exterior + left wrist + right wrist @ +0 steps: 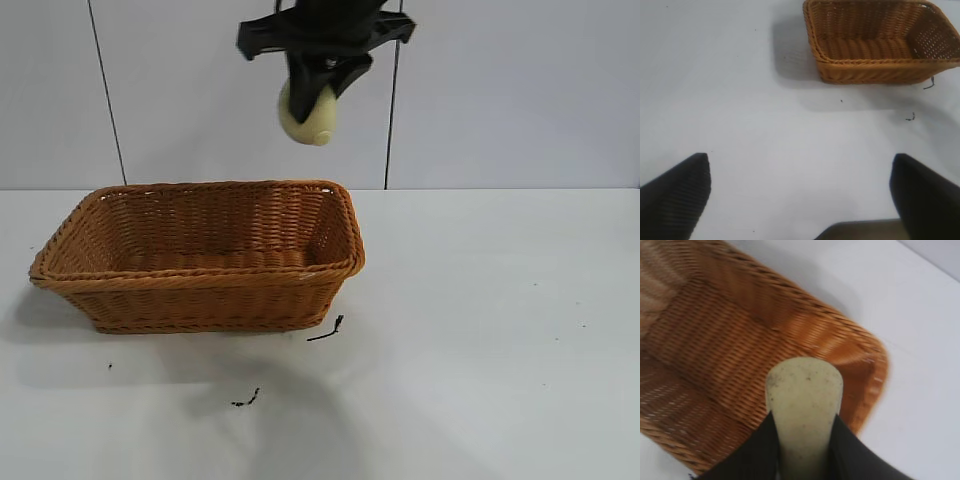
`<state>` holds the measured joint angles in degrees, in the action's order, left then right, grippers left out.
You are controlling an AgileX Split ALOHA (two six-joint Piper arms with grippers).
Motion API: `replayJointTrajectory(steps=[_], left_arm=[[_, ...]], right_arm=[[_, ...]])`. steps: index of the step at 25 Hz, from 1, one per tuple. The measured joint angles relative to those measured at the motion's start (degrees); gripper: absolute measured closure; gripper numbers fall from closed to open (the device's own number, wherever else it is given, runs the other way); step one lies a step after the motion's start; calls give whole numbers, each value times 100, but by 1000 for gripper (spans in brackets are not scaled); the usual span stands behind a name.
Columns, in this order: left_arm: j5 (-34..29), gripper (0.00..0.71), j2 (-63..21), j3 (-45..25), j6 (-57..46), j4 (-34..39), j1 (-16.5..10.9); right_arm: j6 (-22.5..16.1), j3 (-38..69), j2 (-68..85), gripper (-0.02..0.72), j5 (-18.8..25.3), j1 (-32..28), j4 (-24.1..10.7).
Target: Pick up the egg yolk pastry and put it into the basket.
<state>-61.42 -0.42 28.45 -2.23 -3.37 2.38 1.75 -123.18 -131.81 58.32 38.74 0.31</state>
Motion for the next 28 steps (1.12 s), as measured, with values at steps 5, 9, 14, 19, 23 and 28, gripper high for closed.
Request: replayJointTrajectory(steps=[5, 9, 14, 19, 23, 28], left_arm=[[0, 15, 0, 0, 0, 0, 0], [0, 15, 0, 0, 0, 0, 0], [0, 15, 0, 0, 0, 0, 0], [0, 15, 0, 0, 0, 0, 0], [0, 15, 0, 0, 0, 0, 0], [0, 15, 0, 0, 0, 0, 0]], right_arm=[[0, 0, -507, 576, -341, 53, 50], [-1, 0, -844, 573, -597, 53, -31], [-84, 0, -924, 363, -643, 53, -31], [-89, -83, -852, 119, -565, 53, -156], [-109, -454, -611, 95, -30, 16, -291], [-109, -846, -340, 90, 276, -272, -336]])
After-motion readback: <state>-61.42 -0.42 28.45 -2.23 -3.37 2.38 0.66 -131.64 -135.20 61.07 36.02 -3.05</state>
